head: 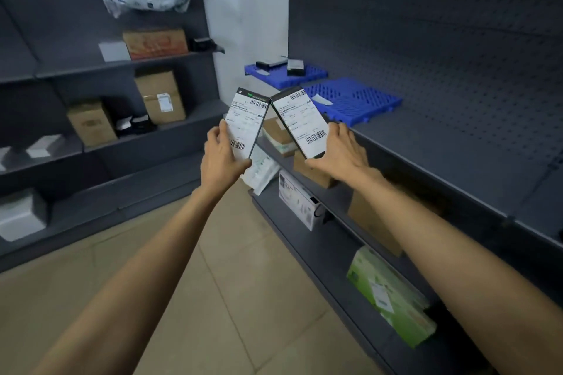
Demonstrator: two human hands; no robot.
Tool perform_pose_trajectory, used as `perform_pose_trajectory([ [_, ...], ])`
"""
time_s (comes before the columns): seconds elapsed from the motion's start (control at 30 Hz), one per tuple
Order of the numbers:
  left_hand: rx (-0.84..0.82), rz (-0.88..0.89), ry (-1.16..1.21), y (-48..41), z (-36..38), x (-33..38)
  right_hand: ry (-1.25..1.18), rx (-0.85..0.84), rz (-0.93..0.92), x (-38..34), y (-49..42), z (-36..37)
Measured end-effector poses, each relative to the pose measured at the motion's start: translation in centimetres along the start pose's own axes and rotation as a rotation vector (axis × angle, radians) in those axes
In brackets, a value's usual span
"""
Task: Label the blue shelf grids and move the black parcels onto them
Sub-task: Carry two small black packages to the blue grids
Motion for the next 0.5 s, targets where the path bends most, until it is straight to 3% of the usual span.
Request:
perform_pose_trajectory([
  [0.27, 0.036, 0.064, -0.033, -12.4, 4.9, -2.8, -0.013, 0.059, 0.023, -1.5, -12.9, 4.1],
  [0.5, 0.018, 0.051, -0.039, -26.5, 13.7, -4.4, -0.023, 0.048, 0.048, -0.6, -28.2, 10.5],
])
Point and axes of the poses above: each hand's wrist, its own y-axis away from the middle knuckle, its own z-axis out of the palm, x = y × z, the point moved 6 cm from there along -y, towards the middle knuckle, and after that the axes turned 10 degrees about x, right-handed, at the moved point
